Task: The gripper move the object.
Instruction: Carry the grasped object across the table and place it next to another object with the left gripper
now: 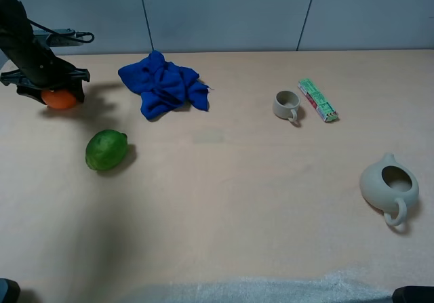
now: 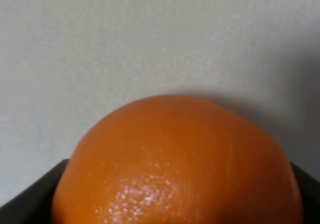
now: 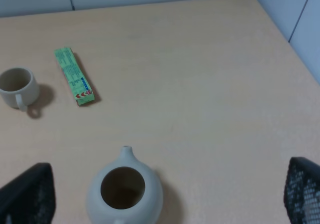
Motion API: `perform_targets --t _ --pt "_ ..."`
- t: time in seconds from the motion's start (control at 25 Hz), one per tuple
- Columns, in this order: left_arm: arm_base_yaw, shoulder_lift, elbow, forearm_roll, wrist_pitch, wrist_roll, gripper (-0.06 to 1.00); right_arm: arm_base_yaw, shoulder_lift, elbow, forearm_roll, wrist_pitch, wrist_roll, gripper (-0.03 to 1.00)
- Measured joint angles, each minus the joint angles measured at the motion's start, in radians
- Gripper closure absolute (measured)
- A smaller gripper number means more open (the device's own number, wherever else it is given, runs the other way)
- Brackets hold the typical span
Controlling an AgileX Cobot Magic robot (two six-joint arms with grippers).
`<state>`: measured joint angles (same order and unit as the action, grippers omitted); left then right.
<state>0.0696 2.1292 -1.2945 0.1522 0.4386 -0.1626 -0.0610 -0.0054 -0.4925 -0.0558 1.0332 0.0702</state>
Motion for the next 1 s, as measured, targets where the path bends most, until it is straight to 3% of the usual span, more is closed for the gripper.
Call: perform_targets --t 0.84,1.0 --pt "0.002 -0.238 0.000 -0.004 0.275 -0.001 0.20 0.000 0.000 0.000 0.000 0.000 0.000 0.27" --pt "0.002 -0.260 -0.007 -0.037 0.321 -0.001 0.20 0.000 0.000 0.000 0.000 0.000 0.000 0.27"
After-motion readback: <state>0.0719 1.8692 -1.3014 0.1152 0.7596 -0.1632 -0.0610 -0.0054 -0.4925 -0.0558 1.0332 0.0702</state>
